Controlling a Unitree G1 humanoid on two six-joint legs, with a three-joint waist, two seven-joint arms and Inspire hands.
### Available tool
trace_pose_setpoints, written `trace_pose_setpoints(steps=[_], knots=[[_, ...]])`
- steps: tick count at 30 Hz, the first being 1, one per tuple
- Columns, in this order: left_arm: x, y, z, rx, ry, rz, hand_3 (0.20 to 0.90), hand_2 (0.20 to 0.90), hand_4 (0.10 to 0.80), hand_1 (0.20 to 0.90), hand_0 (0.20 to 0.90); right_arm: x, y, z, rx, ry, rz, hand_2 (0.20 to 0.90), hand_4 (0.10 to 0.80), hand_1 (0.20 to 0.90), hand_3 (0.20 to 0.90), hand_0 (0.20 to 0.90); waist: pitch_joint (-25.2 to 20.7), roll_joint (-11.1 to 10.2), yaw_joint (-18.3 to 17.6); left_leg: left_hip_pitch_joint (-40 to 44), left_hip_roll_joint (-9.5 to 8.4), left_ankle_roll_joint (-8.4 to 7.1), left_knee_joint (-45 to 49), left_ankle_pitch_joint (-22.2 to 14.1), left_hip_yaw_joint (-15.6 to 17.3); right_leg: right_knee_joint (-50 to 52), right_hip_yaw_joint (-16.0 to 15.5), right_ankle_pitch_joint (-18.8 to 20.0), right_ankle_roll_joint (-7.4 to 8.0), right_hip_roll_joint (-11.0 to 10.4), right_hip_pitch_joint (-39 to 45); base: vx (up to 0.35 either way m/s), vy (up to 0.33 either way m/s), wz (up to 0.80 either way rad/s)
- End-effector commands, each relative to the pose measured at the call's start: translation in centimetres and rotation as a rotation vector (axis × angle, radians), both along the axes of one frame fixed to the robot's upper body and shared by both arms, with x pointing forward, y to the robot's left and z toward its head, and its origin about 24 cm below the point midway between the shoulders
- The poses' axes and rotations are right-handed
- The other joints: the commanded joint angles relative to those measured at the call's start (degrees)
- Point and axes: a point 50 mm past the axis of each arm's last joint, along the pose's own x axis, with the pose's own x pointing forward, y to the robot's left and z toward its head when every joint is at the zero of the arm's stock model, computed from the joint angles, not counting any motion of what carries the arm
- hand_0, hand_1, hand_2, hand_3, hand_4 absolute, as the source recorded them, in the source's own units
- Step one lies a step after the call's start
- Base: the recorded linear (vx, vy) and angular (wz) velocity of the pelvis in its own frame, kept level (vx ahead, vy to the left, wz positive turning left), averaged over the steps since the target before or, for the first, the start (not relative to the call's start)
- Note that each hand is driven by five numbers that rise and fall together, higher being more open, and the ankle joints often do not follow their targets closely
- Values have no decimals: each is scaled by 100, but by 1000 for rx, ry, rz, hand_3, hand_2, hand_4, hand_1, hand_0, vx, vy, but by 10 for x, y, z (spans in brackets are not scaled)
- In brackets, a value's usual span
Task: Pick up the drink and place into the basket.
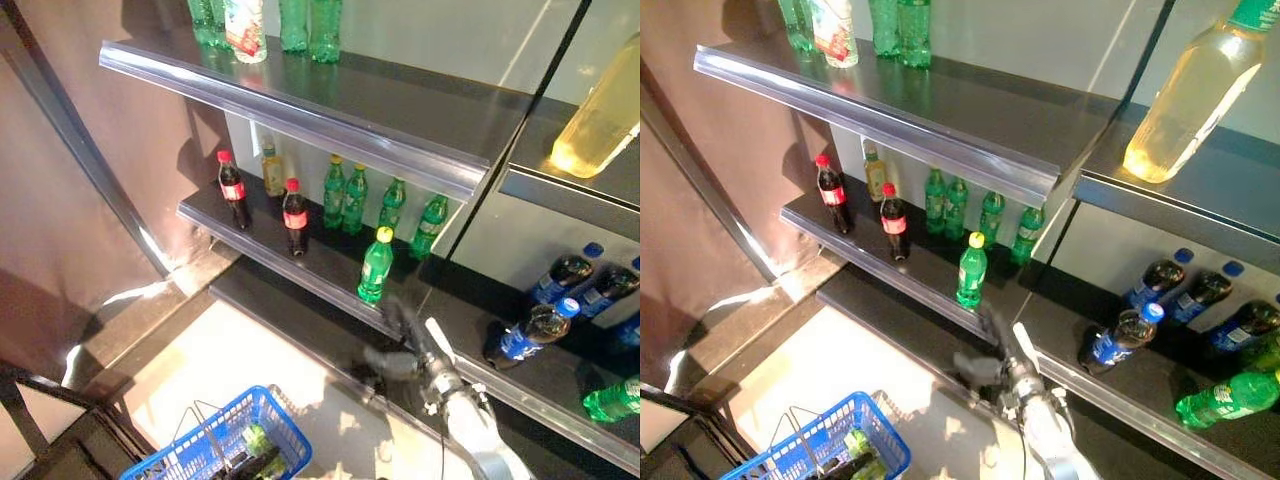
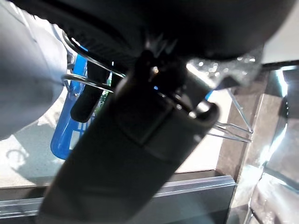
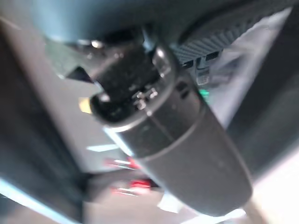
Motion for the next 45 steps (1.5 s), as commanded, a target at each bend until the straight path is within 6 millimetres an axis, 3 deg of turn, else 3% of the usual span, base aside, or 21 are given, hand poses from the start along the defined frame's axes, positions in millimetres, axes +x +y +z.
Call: trace_pose_setpoints(steps=[1, 12, 22, 31, 36, 45], knots=[[17, -5, 8, 29, -138, 8, 200, 300, 100, 300, 300, 14, -1, 73, 109, -409, -8, 900, 800, 900, 900, 900, -196, -38, -43, -222, -22, 158, -18, 168, 499, 160, 238, -34, 227, -309, 76, 9, 17, -7], [6, -11, 5, 17, -123, 26, 200, 300, 100, 300, 300, 10, -10, 101, 130, -571, -173, 900, 800, 900, 900, 900, -249, 11, -31, -217, 10, 138, -18, 169, 525, 170, 172, -85, 180, -303, 92, 2, 1, -2], [6, -13, 6, 18, -124, 16, 200, 300, 100, 300, 300, 18, 0, 87, 225, -401, -98, 900, 800, 900, 900, 900, -134, -44, 80, -266, -3, 85, 330, 92, 533, 357, 132, -169, 93, -316, 64, 45, 0, 0], [27, -18, 11, 3, -185, -27, 200, 300, 100, 300, 300, 32, 7, 92, 214, -443, -207, 900, 800, 900, 900, 900, 483, 67, 186, -1124, -214, 147, 1456, -75, 292, 1492, 66, -476, -97, -374, -711, -30, 41, 12], [44, -22, 18, -1, -265, -15, 200, 300, 100, 300, 300, 39, -5, 105, 272, -533, -416, 900, 800, 900, 900, 900, 867, 153, 243, -1607, -312, 160, 1767, -63, 260, 1835, 75, -517, -117, -430, -1203, -94, 60, 6], [41, -27, 20, -22, -287, -47, 200, 300, 100, 300, 300, 37, -15, 122, 277, -652, -574, 900, 800, 900, 900, 900, 1145, 262, 279, -1989, -383, 188, 2302, -138, 279, 2242, 149, -609, -169, -484, -1481, 3, 49, 2]])
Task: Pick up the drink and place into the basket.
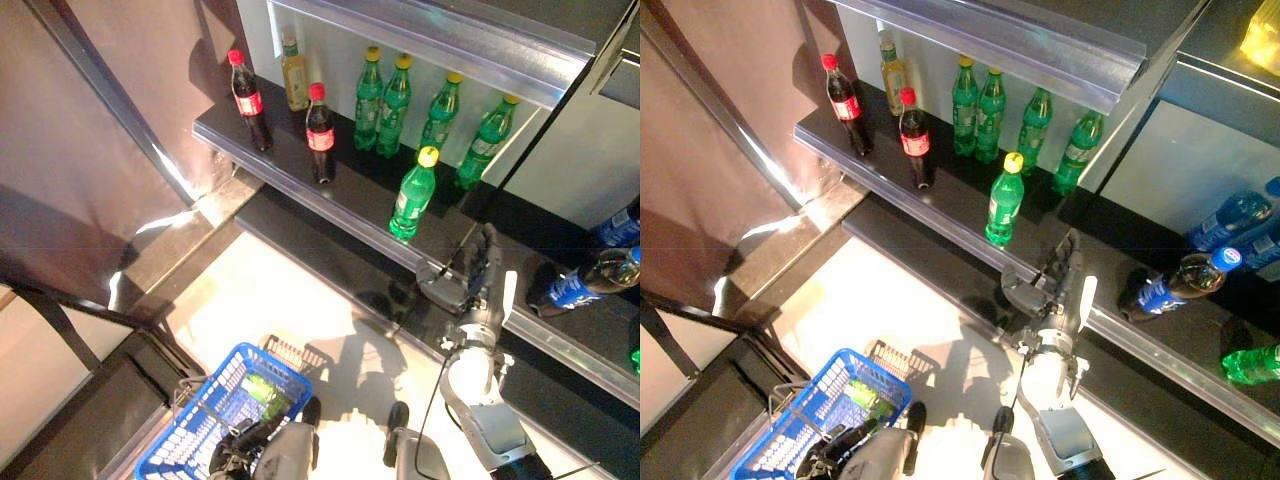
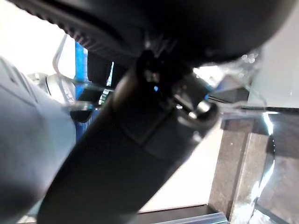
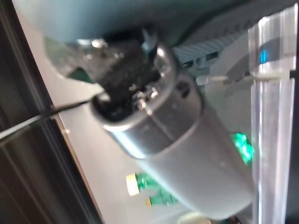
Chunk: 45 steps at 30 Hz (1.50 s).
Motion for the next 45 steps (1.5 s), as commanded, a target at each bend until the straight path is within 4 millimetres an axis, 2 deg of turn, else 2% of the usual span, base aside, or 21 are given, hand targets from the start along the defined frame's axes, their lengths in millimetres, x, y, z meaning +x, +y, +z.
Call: trace_pose_setpoints(steps=[1, 5, 13, 19, 25, 33, 38, 45], knots=[[0, -20, 8, -18, -129, -55, 200, 300, 100, 300, 300, 7, -2, 70, -16, -384, -75, 900, 800, 900, 900, 900, -21, -17, 67, -351, -4, 58, 635, 89, 180, 399, 124, -165, -130, 3, 128, -29, 39, -10], [5, -26, 12, -34, -162, -76, 200, 300, 100, 300, 300, 9, -2, 75, -25, -401, -102, 900, 800, 900, 900, 900, 86, 21, 57, -438, 28, 78, 766, 94, 213, 548, 206, -161, -119, -12, 34, 11, 43, -6], [29, -28, 24, -39, -247, -91, 200, 300, 100, 300, 300, 30, 2, 94, -74, -425, -57, 900, 800, 900, 900, 900, 476, 51, 109, -894, -10, 118, 1040, 173, 168, 732, 322, -75, -97, -19, -316, -39, 40, -5], [50, -18, 31, -24, -284, -96, 200, 300, 100, 300, 300, 51, 13, 132, -106, -525, -48, 900, 800, 900, 900, 900, 871, 59, 254, -1387, -40, 183, 1228, 184, 148, 784, 310, 20, -49, -10, -722, -108, 8, -2], [55, -17, 33, -24, -308, -100, 200, 300, 100, 300, 300, 58, 19, 160, -165, -611, -32, 900, 800, 900, 900, 900, 1100, 66, 381, -1643, -60, 215, 1315, 176, 160, 733, 337, 68, -22, 31, -886, -35, 23, -1], [68, -11, 41, -8, -369, -117, 200, 300, 100, 300, 300, 67, 13, 176, -133, -620, -88, 900, 800, 900, 900, 900, 1193, 7, 509, -1797, -49, 223, 1407, 135, 128, 585, 254, 121, 17, 37, -847, 4, -6, 1], [84, -7, 51, 9, -413, -139, 200, 300, 100, 300, 300, 77, 6, 199, -89, -645, -180, 900, 800, 900, 900, 900, 1272, -42, 629, -1974, -67, 228, 1439, 89, 75, 472, 157, 157, 39, 64, -897, 17, -44, 3], [83, 1, 50, 31, -390, -161, 200, 300, 100, 300, 300, 84, -3, 223, -35, -667, -236, 900, 800, 900, 900, 900, 1272, -71, 762, -2138, -116, 241, 1508, 17, -5, 430, 65, 168, 42, 62, -968, 24, -22, 6]])
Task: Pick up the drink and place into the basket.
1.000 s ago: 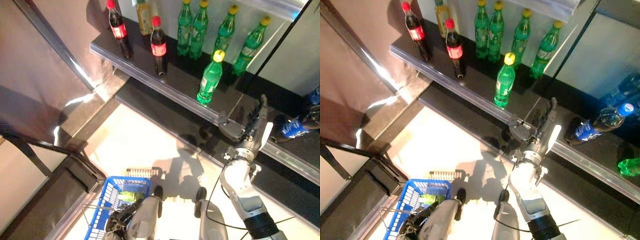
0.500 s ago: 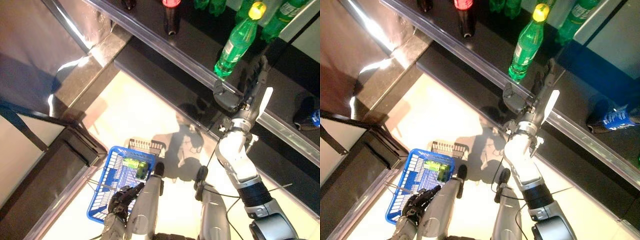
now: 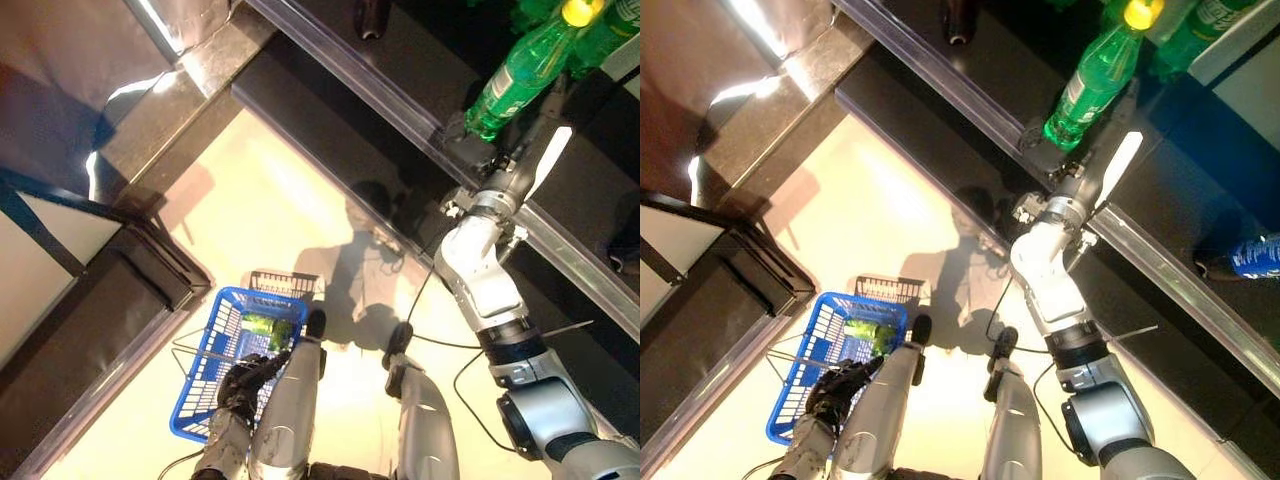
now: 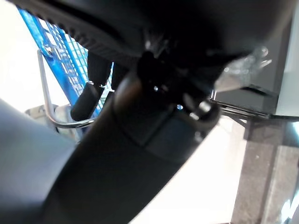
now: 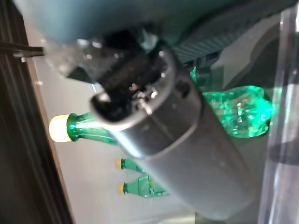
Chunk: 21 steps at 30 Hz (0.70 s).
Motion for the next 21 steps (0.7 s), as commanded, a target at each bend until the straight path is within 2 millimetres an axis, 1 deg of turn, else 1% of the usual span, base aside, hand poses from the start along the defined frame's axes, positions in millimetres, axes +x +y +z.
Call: trace_pose_setpoints(steps=[1, 4, 11, 12, 13, 14, 15, 21], knots=[[-7, 0, 8, 14, -85, -51, 200, 300, 100, 300, 300, -18, -13, 78, 6, -321, -58, 900, 800, 900, 900, 900, -93, 52, 145, -190, -171, 187, 48, 248, 15, 78, -16, -177, 92, -27, 458, 35, -8, 4], [-6, 1, 9, 15, -88, -60, 200, 300, 100, 300, 300, -18, -16, 93, 47, -355, -78, 900, 800, 900, 900, 900, -93, 48, 192, -309, -204, 208, 85, 212, 6, 121, -16, -189, 97, -32, 330, 37, 7, -1], [-3, 0, 13, 12, -123, -84, 200, 300, 100, 300, 300, -19, -20, 118, 82, -411, -125, 900, 800, 900, 900, 900, -93, 67, 265, -556, -308, 277, 157, 134, -8, 210, 12, -164, 128, -58, 18, 21, 24, 1], [-2, 0, 14, 11, -128, -85, 200, 300, 100, 300, 300, -20, -20, 122, 80, -424, -126, 820, 707, 820, 807, 820, -93, 78, 271, -604, -320, 287, 175, 120, -1, 265, 23, -170, 139, -63, -63, -6, 40, 1], [-2, 0, 14, 10, -130, -84, 200, 300, 100, 300, 300, -20, -20, 124, 82, -429, -127, 646, 504, 646, 604, 646, -93, 81, 274, -615, -323, 292, 176, 118, 3, 287, 31, -173, 141, -62, -91, -6, 39, 1], [-1, 0, 14, 10, -131, -81, 200, 300, 100, 300, 300, -21, -21, 126, 87, -436, -133, 582, 429, 582, 529, 582, -93, 84, 276, -616, -329, 299, 172, 115, 7, 304, 33, -177, 142, -61, -108, -2, 30, 0], [-1, 0, 14, 8, -132, -78, 200, 300, 100, 300, 300, -21, -21, 128, 92, -445, -140, 300, 100, 300, 200, 300, -93, 87, 279, -622, -335, 309, 177, 105, 17, 336, 33, -186, 143, -67, -134, 0, 0, 0], [-3, 2, 13, 6, -124, -66, 200, 300, 100, 300, 300, -23, -27, 130, 106, -454, -174, 300, 100, 300, 200, 300, -93, 106, 285, -659, -372, 331, 263, 65, 45, 532, 24, -261, 142, -101, -224, 0, 0, 0]])
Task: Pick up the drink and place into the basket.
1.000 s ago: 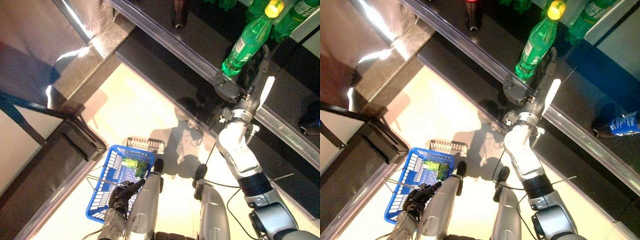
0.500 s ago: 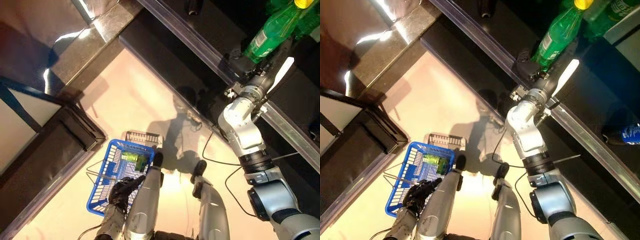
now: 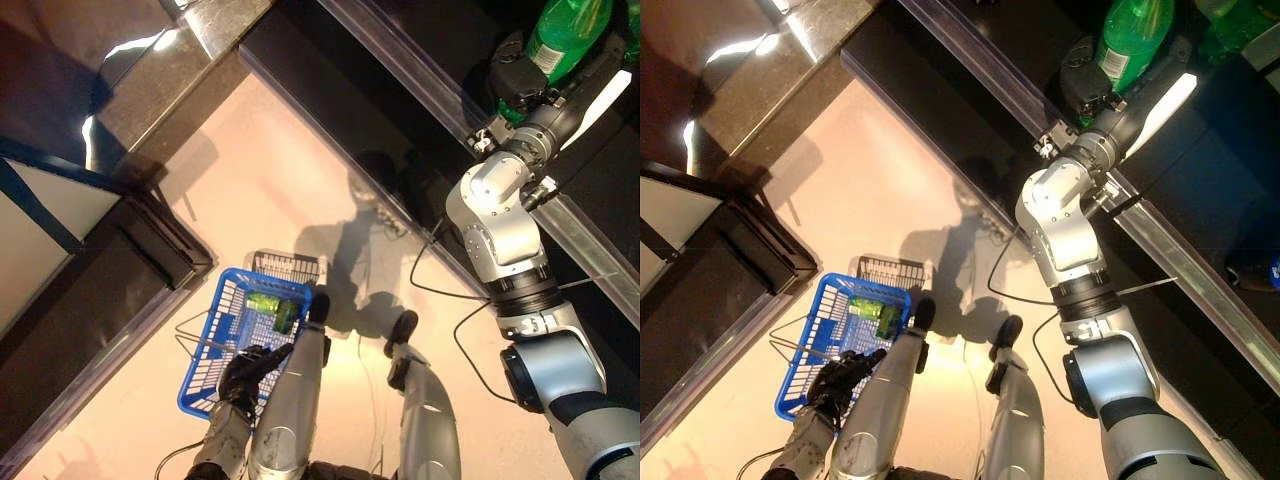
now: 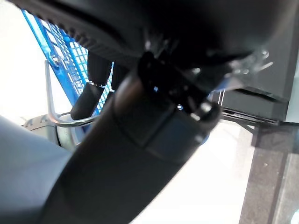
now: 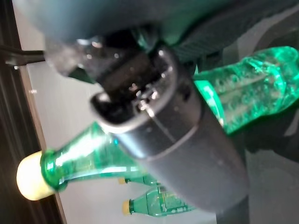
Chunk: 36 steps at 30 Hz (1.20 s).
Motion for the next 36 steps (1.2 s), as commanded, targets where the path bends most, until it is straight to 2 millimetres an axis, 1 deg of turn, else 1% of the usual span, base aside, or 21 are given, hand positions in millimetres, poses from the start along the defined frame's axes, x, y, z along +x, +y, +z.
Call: trace_pose_setpoints(steps=[1, 7, 12, 18, 21, 23, 24, 26, 27, 29, 30, 32, 33, 36], knots=[[-16, 5, 3, 5, -70, -32, 200, 300, 100, 300, 300, -32, -23, 74, -29, -322, -110, 300, 100, 300, 200, 300, -103, 144, 120, -92, -314, 306, 61, 61, 60, 443, 11, -328, 123, -57, 304, 0, 0, 0], [-19, 2, 0, -4, -61, -41, 200, 300, 100, 300, 300, -33, -26, 73, -27, -315, -139, 300, 100, 300, 200, 300, -103, 203, 115, -79, -359, 341, 201, -23, 75, 780, -1, -485, 78, -100, 213, -27, -5, 0], [-20, -3, 0, -9, -66, -46, 200, 300, 100, 300, 300, -35, -30, 69, -43, -306, -150, 300, 100, 300, 200, 300, -103, 279, 60, 87, -388, 369, 272, -78, 73, 1081, 25, -659, -13, -120, 253, -60, -15, 2], [-22, -1, 2, -26, -108, -10, 200, 300, 100, 300, 300, -43, -31, 62, -81, -332, -124, 300, 100, 300, 200, 300, -103, 354, -16, 488, -429, 327, 205, -42, -2, 1270, 13, -860, -125, -151, 560, -52, -36, -2], [-20, 4, 9, -6, -157, 34, 200, 300, 100, 300, 300, -51, -26, 60, -168, -369, -67, 300, 100, 300, 200, 300, -106, 363, -54, 693, -427, 288, 154, 7, -91, 1304, -15, -929, -180, -143, 765, -46, -92, 5], [-20, 16, 13, 7, -181, 92, 200, 300, 100, 300, 300, -60, -13, 57, -320, -378, -13, 300, 100, 300, 200, 300, -206, 339, -111, 894, -414, 214, 69, 70, -172, 1274, -37, -1004, -249, -81, 989, -24, -94, 8], [-19, 19, 15, 14, -193, 101, 200, 300, 100, 300, 300, -62, -10, 56, -358, -380, 9, 300, 100, 300, 200, 300, -229, 333, -124, 956, -407, 195, 48, 86, -189, 1280, -46, -1030, -269, -74, 1050, -27, -83, 8], [-15, 28, 26, 96, -247, 86, 200, 300, 100, 300, 300, -70, -1, 56, -464, -386, 76, 300, 100, 300, 200, 300, -326, 321, -154, 1121, -377, 103, 7, 163, -235, 1302, -59, -1110, -342, -32, 1248, -7, -83, 0], [-12, 31, 35, 137, -299, 71, 200, 300, 100, 300, 300, -73, 2, 54, -513, -386, 135, 300, 100, 300, 200, 300, -408, 312, -159, 1251, -353, 57, -39, 204, -260, 1282, -73, -1153, -394, -3, 1413, 26, -84, -5], [-7, 36, 48, 148, -359, 77, 200, 300, 100, 300, 300, -77, 7, 47, -537, -377, 209, 300, 100, 300, 200, 300, -511, 321, -155, 1399, -322, -17, -97, 342, -303, 1278, -84, -1214, -444, 39, 1608, 50, -59, -2], [-4, 38, 57, 155, -401, 82, 200, 300, 100, 300, 300, -78, 11, 43, -551, -362, 255, 300, 100, 300, 200, 300, -603, 329, -156, 1472, -293, -57, -156, 470, -330, 1252, -108, -1235, -489, 73, 1727, 69, -38, 0], [0, 40, 70, 167, -468, 81, 200, 300, 100, 300, 300, -79, 16, 36, -572, -339, 316, 300, 100, 300, 200, 300, -710, 350, -150, 1604, -267, -96, -235, 599, -361, 1228, -128, -1268, -529, 111, 1898, 84, -21, 8], [6, 43, 87, 174, -538, 71, 200, 300, 100, 300, 300, -80, 20, 29, -583, -312, 375, 300, 100, 300, 200, 300, -821, 366, -128, 1764, -248, -118, -347, 683, -408, 1199, -152, -1302, -563, 151, 2071, 97, -10, 9], [9, 44, 113, 219, -649, 40, 200, 300, 100, 300, 300, -79, 29, 14, -583, -271, 465, 300, 100, 300, 200, 300, -1008, 368, -67, 1959, -213, -167, -519, 842, -508, 1043, -187, -1299, -589, 238, 2344, 80, -26, -1]])
